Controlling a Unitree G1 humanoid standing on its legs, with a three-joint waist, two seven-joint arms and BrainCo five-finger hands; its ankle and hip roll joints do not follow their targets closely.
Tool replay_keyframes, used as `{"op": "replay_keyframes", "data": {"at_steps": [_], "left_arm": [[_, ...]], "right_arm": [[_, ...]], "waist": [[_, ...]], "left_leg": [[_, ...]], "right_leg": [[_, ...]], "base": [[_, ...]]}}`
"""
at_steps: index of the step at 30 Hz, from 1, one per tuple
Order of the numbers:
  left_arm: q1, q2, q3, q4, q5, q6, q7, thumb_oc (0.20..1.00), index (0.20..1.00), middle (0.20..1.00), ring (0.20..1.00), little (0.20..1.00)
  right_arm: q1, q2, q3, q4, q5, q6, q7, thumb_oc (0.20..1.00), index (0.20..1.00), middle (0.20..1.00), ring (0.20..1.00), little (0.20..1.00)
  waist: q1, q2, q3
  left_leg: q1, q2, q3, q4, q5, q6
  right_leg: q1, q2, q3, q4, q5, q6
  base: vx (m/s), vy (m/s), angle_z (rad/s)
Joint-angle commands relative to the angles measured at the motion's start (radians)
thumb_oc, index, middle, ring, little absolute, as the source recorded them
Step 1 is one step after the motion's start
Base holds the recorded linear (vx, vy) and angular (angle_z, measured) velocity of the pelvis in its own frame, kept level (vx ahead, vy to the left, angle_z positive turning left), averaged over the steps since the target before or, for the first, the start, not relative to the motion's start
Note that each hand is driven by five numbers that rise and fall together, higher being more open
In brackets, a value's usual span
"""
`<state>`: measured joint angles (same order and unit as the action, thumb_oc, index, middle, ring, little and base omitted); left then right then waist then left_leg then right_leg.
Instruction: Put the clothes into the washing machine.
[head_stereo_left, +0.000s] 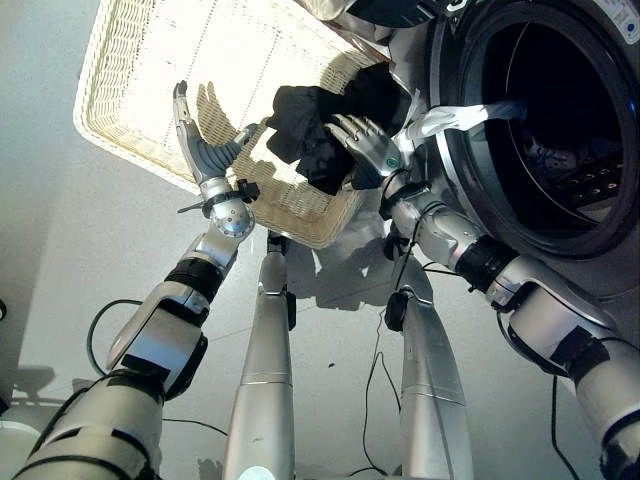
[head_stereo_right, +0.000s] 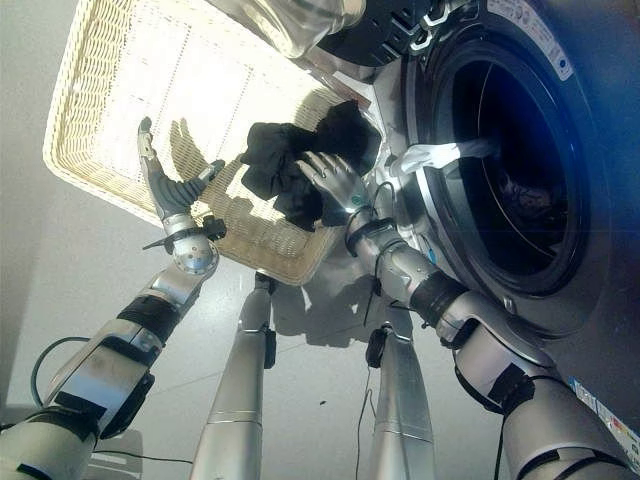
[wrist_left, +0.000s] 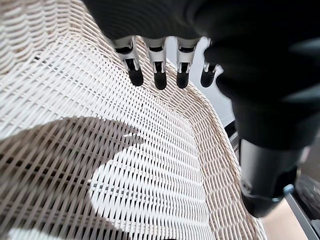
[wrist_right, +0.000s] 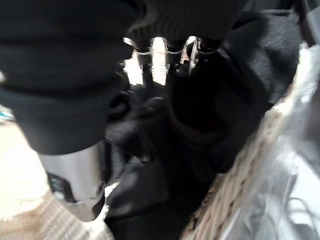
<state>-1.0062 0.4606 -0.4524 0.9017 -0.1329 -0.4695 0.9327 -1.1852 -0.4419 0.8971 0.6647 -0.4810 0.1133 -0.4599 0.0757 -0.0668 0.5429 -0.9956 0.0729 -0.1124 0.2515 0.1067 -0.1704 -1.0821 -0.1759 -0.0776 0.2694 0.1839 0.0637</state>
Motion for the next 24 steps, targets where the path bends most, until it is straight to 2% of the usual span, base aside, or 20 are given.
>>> {"op": "replay_keyframes", "data": {"at_steps": [1, 4, 9, 12, 20, 22, 24], "left_arm": [[-0.029, -0.025, 0.037, 0.023, -0.006, -0.051, 0.005, 1.000, 1.000, 1.000, 1.000, 1.000], [-0.034, -0.037, 0.028, 0.024, -0.005, -0.058, 0.008, 1.000, 1.000, 1.000, 1.000, 1.000], [-0.045, -0.051, 0.008, 0.025, -0.010, -0.069, 0.017, 1.000, 1.000, 1.000, 1.000, 1.000], [-0.046, -0.055, 0.002, 0.017, -0.011, -0.066, 0.019, 1.000, 1.000, 1.000, 1.000, 1.000], [-0.047, -0.065, -0.003, 0.013, -0.008, -0.069, 0.022, 1.000, 1.000, 1.000, 1.000, 1.000], [-0.048, -0.070, -0.005, 0.011, -0.012, -0.071, 0.022, 1.000, 1.000, 1.000, 1.000, 1.000], [-0.048, -0.072, -0.007, 0.007, -0.013, -0.071, 0.021, 1.000, 1.000, 1.000, 1.000, 1.000]], "right_arm": [[0.003, -0.012, 0.000, 0.068, -0.014, 0.081, -0.027, 1.000, 1.000, 1.000, 1.000, 1.000], [-0.015, -0.003, 0.002, 0.170, -0.022, 0.125, -0.041, 1.000, 1.000, 1.000, 1.000, 1.000], [-0.029, 0.004, -0.007, 0.277, -0.037, 0.142, -0.080, 1.000, 1.000, 1.000, 1.000, 1.000], [-0.036, -0.002, -0.013, 0.295, -0.041, 0.129, -0.111, 1.000, 1.000, 1.000, 1.000, 1.000], [-0.055, 0.003, -0.009, 0.339, -0.062, 0.160, -0.077, 1.000, 1.000, 1.000, 1.000, 1.000], [-0.063, 0.006, 0.000, 0.364, -0.059, 0.165, -0.058, 0.200, 0.200, 0.200, 0.200, 0.200], [-0.067, 0.007, 0.000, 0.373, -0.046, 0.158, -0.068, 0.200, 0.200, 0.200, 0.200, 0.200]], "waist": [[-0.004, 0.078, -0.023], [0.003, 0.088, -0.023], [0.008, 0.101, -0.023], [0.009, 0.105, -0.023], [0.011, 0.113, -0.023], [0.014, 0.118, -0.023], [0.017, 0.121, -0.023]], "left_leg": [[-0.022, -0.032, -0.016, -0.008, 0.042, 0.075], [-0.024, -0.033, -0.018, -0.008, 0.042, 0.077], [-0.029, -0.035, -0.017, -0.011, 0.045, 0.082], [-0.031, -0.036, -0.018, -0.012, 0.046, 0.083], [-0.030, -0.036, -0.016, -0.014, 0.049, 0.083], [-0.030, -0.036, -0.016, -0.012, 0.050, 0.084], [-0.030, -0.038, -0.018, -0.014, 0.051, 0.085]], "right_leg": [[0.012, -0.027, -0.040, 0.042, -0.011, 0.086], [0.011, -0.032, -0.040, 0.039, -0.006, 0.088], [0.005, -0.036, -0.041, 0.038, 0.001, 0.090], [0.002, -0.038, -0.041, 0.034, 0.008, 0.092], [-0.001, -0.040, -0.037, 0.032, 0.013, 0.093], [-0.003, -0.042, -0.035, 0.037, 0.014, 0.092], [-0.004, -0.044, -0.035, 0.035, 0.017, 0.092]], "base": [[0.02, 0.002, 0.04], [0.01, 0.001, 0.01], [0.01, 0.007, 0.04], [0.01, 0.002, 0.08], [0.00, 0.001, 0.01], [0.00, 0.000, 0.00], [0.00, 0.000, 0.00]]}}
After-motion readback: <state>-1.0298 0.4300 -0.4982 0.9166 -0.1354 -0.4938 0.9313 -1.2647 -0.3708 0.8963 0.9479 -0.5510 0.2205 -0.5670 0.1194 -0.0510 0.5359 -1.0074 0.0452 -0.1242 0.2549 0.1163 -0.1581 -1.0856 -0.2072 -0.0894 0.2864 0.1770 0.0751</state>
